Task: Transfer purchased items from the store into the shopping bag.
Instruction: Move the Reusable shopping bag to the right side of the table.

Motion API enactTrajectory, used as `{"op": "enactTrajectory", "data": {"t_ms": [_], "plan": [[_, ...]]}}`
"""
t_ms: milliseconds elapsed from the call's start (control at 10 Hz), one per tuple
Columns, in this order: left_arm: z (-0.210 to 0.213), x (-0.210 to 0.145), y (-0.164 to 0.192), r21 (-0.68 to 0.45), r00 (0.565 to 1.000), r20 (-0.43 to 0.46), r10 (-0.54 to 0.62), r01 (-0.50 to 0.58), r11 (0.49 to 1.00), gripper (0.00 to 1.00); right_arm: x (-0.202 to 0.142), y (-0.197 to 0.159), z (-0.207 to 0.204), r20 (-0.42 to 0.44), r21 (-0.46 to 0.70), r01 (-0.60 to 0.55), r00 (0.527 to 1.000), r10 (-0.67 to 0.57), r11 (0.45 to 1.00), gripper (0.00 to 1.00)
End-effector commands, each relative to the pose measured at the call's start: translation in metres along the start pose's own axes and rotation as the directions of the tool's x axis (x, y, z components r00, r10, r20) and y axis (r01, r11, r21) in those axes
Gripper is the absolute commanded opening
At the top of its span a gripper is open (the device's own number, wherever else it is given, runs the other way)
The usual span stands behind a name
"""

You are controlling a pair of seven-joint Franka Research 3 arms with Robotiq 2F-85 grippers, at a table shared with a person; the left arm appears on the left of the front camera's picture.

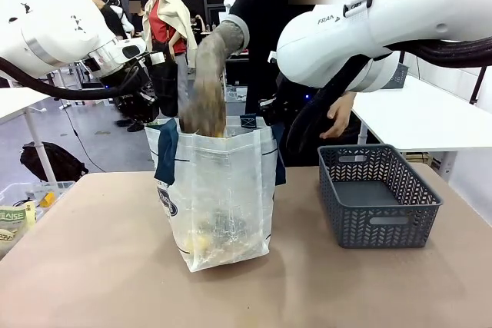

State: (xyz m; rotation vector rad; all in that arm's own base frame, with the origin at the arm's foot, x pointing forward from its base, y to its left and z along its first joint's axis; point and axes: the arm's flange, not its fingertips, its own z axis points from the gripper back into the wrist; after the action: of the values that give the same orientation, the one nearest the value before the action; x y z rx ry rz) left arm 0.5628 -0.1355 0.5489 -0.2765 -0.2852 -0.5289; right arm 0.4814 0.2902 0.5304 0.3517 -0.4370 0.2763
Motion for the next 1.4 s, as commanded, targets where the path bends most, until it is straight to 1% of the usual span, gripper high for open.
{"op": "enactTrajectory", "data": {"t_ms": [0, 1300], "plan": [[0.0039, -0.0013, 0.0013, 0.005, 1.0, 0.004, 0.017, -0.017, 1.0, 0.0, 0.0003, -0.0032, 0.0016, 0.003, 0.008, 0.004, 1.0, -0.004, 1.0, 0.0], [0.0039, -0.0013, 0.0013, 0.005, 1.0, 0.004, 0.017, -0.017, 1.0, 0.0, 0.0003, -0.0032, 0.0016, 0.003, 0.008, 0.004, 1.0, -0.004, 1.0, 0.0]]}}
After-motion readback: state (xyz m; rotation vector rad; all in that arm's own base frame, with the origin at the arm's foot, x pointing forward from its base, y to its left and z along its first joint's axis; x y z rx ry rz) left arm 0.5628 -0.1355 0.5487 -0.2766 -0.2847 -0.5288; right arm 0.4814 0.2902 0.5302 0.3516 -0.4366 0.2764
